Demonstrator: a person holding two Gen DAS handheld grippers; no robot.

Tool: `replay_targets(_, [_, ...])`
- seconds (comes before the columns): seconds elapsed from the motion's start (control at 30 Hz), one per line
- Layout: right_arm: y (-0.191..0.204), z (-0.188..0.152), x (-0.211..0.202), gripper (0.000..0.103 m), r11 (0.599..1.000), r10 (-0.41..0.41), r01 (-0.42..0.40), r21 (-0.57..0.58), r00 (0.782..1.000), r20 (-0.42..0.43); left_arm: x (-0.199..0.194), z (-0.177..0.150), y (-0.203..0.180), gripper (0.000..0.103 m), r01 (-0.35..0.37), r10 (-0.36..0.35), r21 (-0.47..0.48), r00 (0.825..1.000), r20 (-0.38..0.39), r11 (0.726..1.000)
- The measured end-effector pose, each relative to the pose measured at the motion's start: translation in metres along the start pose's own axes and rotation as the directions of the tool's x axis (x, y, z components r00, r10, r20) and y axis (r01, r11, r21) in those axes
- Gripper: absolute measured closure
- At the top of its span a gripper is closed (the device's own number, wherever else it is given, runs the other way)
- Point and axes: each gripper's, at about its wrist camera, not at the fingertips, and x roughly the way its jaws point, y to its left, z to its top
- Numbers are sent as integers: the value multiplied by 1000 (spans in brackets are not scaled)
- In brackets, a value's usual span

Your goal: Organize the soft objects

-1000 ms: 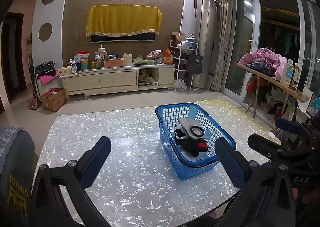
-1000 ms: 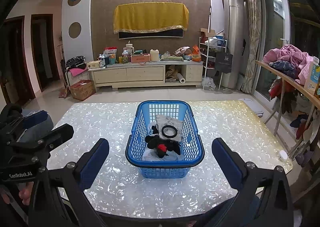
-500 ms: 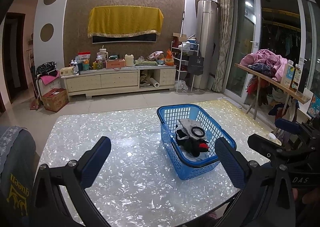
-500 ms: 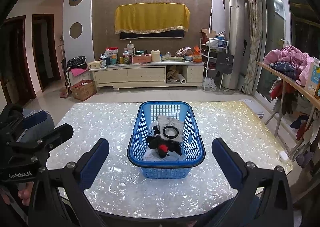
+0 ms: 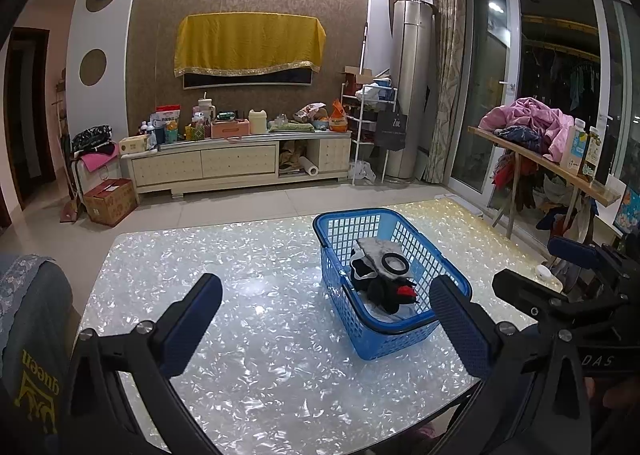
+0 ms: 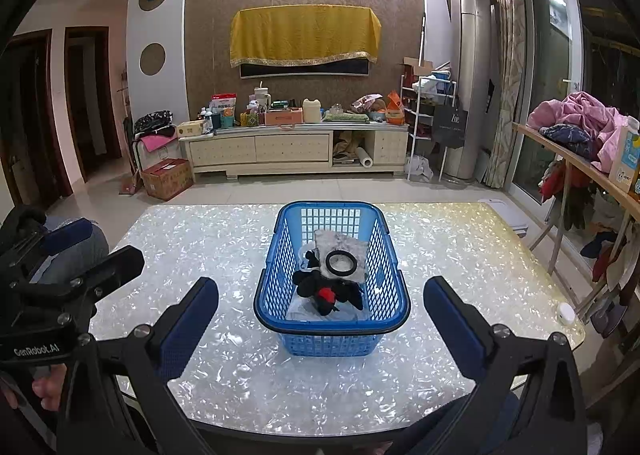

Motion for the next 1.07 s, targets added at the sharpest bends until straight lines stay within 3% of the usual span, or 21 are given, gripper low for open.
replay_targets(1.07, [2,3,-4,0,1000,8,-8,-2,1000,1,-3,0,1,0,0,0,-2,1000,8,1000])
